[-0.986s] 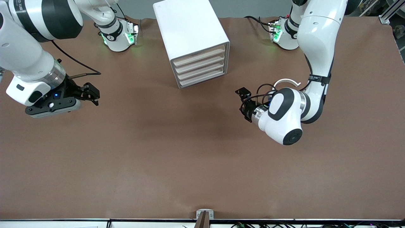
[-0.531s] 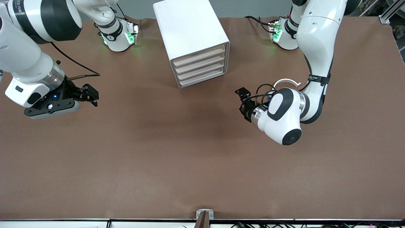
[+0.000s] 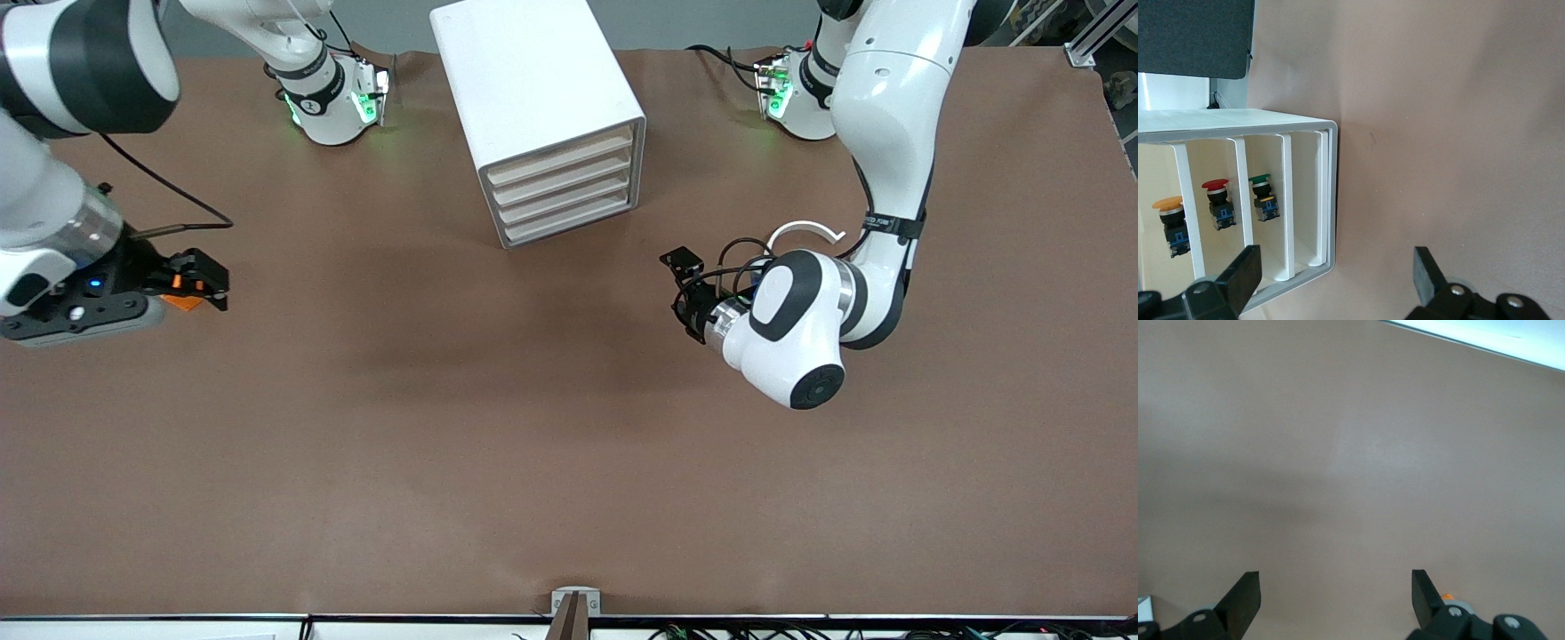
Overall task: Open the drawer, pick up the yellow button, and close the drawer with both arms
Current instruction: 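Align the left gripper with the top drawer's front edge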
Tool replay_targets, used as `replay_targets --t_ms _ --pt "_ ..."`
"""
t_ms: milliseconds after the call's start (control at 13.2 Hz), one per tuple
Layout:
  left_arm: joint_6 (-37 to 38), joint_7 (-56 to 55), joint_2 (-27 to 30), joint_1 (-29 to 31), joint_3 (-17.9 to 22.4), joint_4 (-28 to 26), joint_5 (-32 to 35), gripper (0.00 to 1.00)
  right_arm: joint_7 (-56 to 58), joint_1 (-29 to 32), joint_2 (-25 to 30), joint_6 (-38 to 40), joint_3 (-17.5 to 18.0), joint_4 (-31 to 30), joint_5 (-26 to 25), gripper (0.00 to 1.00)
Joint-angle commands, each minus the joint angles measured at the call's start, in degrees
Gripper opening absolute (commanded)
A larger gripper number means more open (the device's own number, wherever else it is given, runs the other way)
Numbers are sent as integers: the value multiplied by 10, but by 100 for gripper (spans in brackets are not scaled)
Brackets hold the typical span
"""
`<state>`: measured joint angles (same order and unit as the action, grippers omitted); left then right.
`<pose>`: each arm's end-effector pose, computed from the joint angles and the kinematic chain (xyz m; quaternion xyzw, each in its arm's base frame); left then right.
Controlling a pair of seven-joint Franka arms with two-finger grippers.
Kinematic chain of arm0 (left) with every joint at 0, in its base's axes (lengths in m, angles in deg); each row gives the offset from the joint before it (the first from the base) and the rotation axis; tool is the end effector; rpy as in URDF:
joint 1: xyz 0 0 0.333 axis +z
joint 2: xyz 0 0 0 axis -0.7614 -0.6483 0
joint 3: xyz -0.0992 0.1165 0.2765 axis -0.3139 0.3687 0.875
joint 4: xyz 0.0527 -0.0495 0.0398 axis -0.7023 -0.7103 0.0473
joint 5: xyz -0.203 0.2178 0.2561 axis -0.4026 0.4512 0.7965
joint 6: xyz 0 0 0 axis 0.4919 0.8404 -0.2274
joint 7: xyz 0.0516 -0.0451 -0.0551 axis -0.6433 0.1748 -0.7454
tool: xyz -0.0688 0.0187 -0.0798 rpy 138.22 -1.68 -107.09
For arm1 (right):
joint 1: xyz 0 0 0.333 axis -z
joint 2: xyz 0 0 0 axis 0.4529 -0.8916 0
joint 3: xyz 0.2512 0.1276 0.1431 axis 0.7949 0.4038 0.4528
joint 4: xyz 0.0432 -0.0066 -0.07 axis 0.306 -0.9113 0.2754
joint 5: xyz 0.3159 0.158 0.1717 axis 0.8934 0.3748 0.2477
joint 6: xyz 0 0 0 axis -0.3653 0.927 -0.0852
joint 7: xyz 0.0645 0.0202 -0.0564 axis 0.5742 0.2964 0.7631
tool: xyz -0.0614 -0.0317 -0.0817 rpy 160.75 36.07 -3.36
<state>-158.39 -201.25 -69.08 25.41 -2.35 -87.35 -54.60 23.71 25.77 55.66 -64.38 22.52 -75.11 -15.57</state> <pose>0.5898 -0.3083 0.2865 -0.4862 -0.7694 0.3594 0.2062 0.6065 0.0511 0.5799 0.9923 0.1142 0.0372 0.0308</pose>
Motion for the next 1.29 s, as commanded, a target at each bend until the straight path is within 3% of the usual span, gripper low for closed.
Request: replay_targets --t_ms 0,683,834,1062,1214 --pt "6 -8 -7 -2 2 15 -4 100 11 33 -2 8 7 16 -5 100" --pt "5 -6 -3 -5 2 15 5 100 9 48 -1 9 11 30 -3 100" --pt "5 -4 -3 -3 0 15 4 82 2 49 0 10 11 29 -2 100" --pt "5 3 -3 -8 -5 15 -4 90 -95 43 0 10 13 29 -2 100" --pt "6 -2 -2 -15 -22 15 -6 96 -92 41 0 10 12 30 -3 100"
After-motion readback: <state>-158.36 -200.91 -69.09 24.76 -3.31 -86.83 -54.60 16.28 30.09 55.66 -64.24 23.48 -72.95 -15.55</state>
